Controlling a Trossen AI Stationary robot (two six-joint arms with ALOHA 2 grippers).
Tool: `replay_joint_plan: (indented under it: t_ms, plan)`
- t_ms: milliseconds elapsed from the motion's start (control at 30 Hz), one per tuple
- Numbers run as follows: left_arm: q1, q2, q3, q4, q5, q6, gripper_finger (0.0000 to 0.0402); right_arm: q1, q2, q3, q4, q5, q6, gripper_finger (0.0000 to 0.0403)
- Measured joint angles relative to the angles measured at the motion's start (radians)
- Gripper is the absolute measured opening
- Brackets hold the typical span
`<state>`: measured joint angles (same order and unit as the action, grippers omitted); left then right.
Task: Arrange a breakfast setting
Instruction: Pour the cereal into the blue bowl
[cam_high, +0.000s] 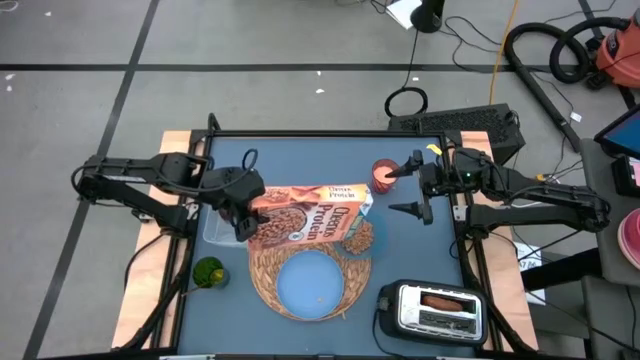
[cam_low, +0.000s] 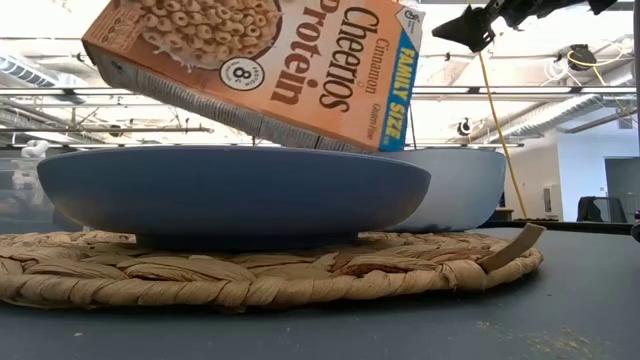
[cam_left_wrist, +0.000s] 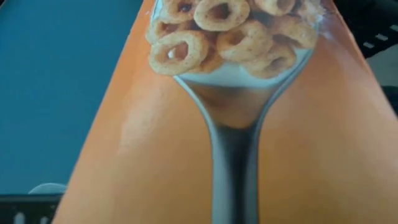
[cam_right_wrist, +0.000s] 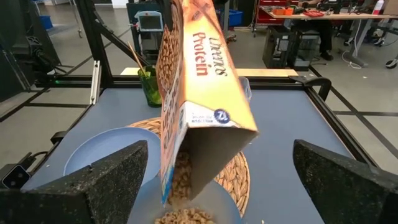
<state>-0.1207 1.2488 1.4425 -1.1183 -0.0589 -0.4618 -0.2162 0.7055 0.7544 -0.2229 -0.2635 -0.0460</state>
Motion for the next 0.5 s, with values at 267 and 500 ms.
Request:
replay_joint_plan:
  t_ms: [267, 500]
  plan:
    - [0.0, -0.012, 0.0, 0.02, -0.011, -0.015, 0.0245, 0.0, 0.0, 0.0, 0.0, 0.0, 0.0, 0.0391]
    - [-0.002, -0.015, 0.0, 0.024, -0.025, -0.024, 0.0245, 0.0, 0.0, 0.0, 0.0, 0.0, 0.0, 0.0391]
